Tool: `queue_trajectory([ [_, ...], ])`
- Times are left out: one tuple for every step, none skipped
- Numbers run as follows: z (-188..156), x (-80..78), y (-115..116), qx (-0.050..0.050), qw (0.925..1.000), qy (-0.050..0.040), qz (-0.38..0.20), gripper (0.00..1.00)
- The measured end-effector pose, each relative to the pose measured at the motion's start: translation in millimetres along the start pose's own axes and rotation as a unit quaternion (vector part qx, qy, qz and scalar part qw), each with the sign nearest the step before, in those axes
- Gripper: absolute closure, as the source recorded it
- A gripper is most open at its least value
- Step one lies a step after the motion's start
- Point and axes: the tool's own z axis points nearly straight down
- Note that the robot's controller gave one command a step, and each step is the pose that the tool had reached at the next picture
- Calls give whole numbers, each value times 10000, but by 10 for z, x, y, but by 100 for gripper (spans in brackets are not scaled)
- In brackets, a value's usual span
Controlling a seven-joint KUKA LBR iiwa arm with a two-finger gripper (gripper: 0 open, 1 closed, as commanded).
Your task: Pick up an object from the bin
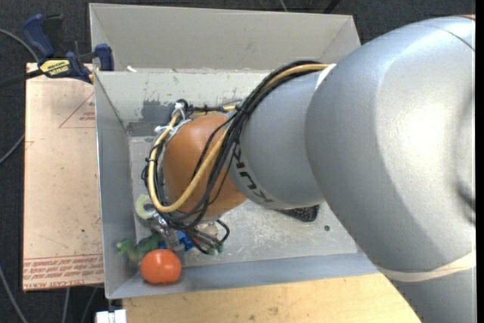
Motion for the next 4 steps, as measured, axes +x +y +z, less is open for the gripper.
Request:
queue_trajectory([
  [-2,-3,18,-12,10000,-9,-8,100],
  [-48,10,21,-17,10000,17,-8,100],
  [-212,24,25,-21,10000,60,-6,100],
  [-352,12,28,-25,10000,44,-7,100],
])
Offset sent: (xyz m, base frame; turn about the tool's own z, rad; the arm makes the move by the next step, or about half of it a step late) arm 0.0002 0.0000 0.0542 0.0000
